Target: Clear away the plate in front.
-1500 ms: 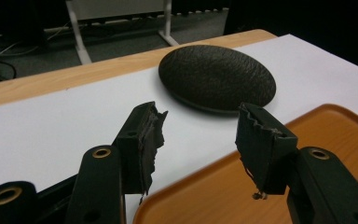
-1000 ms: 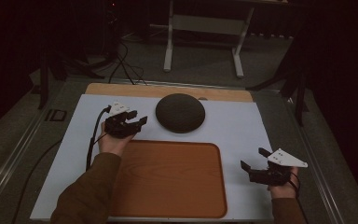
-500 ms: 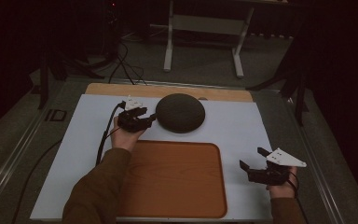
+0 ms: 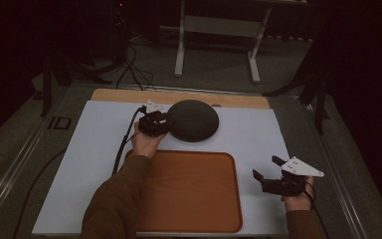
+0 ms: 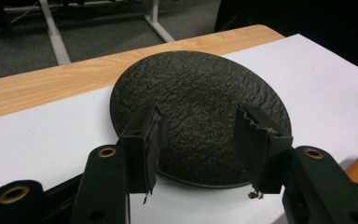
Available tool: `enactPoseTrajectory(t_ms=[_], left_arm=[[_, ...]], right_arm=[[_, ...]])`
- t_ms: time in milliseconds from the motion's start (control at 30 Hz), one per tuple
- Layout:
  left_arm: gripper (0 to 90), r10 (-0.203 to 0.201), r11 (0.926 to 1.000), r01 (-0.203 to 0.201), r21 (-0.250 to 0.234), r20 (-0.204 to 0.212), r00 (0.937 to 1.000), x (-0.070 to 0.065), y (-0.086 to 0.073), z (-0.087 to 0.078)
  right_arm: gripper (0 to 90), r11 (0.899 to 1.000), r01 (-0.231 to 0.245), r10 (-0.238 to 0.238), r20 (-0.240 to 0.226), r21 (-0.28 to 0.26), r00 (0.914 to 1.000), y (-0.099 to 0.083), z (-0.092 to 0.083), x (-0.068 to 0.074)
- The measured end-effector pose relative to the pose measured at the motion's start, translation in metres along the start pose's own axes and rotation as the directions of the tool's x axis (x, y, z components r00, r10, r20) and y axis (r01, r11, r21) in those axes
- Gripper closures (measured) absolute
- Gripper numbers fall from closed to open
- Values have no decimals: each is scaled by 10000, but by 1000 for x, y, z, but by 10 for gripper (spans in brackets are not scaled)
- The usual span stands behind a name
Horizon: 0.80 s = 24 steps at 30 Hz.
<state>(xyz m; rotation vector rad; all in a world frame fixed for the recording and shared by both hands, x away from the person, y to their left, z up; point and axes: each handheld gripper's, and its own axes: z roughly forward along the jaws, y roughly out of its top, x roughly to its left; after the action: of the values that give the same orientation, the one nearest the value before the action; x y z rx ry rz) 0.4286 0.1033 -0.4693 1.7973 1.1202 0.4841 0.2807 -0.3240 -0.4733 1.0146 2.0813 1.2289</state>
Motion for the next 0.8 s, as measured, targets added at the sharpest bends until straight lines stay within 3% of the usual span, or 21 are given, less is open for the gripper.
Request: enactPoseTrajectory(t_ms=[267, 333, 567, 800], left_arm=[[532, -330, 9991, 334, 266, -137, 9994, 2, -3, 21], [540, -376, 9979, 387, 524, -218, 9991, 2, -4, 31], [558, -380, 9958, 409, 821, -360, 9986, 0, -3, 43], [556, -652, 9876, 741, 1385, -676, 9956, 2, -9, 57]], right_arm=[[110, 10000, -23, 23, 15, -58, 10000, 1, 2, 0], [110, 10000, -26, 26, 5, -69, 10000, 1, 2, 0], [110, 10000, -2, 2, -29, -21, 10000, 1, 2, 0], [111, 10000, -17, 17, -33, 15, 10000, 1, 3, 0]])
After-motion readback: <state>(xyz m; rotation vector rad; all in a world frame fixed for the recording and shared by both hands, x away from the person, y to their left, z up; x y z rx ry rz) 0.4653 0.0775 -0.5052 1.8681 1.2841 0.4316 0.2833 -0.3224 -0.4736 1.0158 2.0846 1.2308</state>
